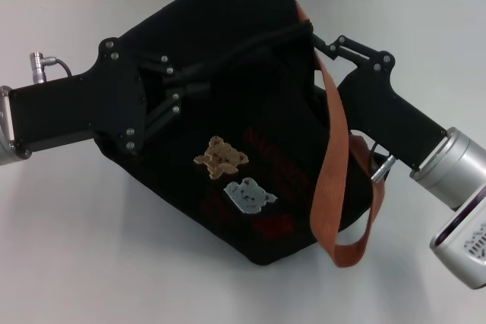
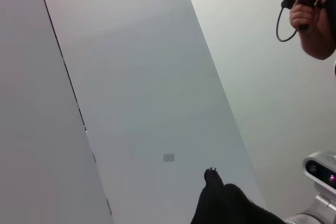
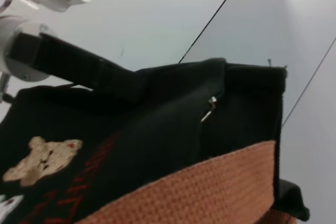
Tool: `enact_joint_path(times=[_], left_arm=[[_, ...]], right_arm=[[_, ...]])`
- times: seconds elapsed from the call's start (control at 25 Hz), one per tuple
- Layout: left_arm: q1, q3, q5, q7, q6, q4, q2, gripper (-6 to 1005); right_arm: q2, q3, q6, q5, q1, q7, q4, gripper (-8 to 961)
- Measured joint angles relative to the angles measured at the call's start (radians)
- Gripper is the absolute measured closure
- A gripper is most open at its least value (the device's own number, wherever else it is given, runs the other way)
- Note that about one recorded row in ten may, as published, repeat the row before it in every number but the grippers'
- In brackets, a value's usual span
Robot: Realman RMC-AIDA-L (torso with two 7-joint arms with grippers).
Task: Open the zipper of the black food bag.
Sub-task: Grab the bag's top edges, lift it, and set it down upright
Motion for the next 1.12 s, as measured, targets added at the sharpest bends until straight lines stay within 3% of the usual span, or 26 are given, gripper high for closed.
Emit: enact_joint_path(times=[0.64, 1.12], left_arm=[[-0.03, -0.004, -0.007, 0.0, -0.025, -0.028, -0.001, 914], [-0.035, -0.001, -0.01, 0.002, -0.029, -0.039, -0.002, 913]], right_arm=[[0.0, -0.003, 0.009, -0.089, -0.062, -0.182, -0.001, 606], [0.0, 0.021, -0.02, -0.113, -0.049, -0.219, 0.012, 632]])
